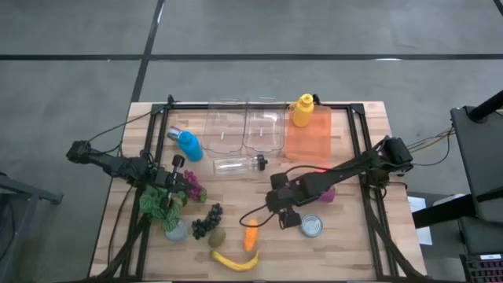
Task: Pick & Place Food Item
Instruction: Put the purple water bottle into the orange bin
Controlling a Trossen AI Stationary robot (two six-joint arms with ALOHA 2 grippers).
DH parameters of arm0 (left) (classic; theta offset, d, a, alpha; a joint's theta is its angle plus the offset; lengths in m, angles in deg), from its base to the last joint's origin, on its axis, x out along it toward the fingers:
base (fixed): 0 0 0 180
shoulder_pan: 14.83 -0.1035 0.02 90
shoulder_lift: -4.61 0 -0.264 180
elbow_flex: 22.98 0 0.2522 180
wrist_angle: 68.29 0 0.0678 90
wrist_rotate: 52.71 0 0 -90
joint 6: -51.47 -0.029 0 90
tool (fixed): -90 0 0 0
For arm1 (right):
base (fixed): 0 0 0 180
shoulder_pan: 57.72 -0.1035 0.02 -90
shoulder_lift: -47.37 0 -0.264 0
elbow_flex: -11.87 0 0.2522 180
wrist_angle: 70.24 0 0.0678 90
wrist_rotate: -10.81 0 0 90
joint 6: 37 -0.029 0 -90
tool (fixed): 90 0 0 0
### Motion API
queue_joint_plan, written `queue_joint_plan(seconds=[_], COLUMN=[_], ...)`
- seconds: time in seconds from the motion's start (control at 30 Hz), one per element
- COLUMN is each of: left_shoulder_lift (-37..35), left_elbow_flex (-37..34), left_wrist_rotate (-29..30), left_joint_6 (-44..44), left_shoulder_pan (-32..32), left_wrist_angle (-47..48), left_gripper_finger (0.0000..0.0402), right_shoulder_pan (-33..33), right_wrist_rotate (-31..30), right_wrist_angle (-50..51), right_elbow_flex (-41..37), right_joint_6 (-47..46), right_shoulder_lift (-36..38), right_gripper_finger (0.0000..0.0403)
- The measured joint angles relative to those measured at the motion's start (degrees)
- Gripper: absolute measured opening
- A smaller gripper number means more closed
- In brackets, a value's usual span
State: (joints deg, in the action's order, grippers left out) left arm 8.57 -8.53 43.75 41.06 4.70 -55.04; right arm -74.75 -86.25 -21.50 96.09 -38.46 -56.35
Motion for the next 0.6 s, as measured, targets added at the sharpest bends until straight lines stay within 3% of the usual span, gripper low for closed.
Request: queue_joint_plan(seconds=[0.33, 0.6], left_shoulder_lift=[0.0, 0.0], left_elbow_flex=[0.0, 0.0], left_wrist_rotate=[0.02, 0.0], left_joint_6=[0.0, 0.0], left_shoulder_pan=[0.0, 0.0], left_wrist_angle=[0.0, 0.0], left_gripper_finger=[0.0001, 0.0001], right_shoulder_pan=[-1.61, -1.39], right_wrist_rotate=[1.47, -1.2], right_wrist_angle=[-0.61, -1.14], right_elbow_flex=[0.77, -0.42], right_joint_6=[1.94, 2.06], right_shoulder_lift=[-4.01, -3.88], right_gripper_finger=[0.0354, 0.0354])
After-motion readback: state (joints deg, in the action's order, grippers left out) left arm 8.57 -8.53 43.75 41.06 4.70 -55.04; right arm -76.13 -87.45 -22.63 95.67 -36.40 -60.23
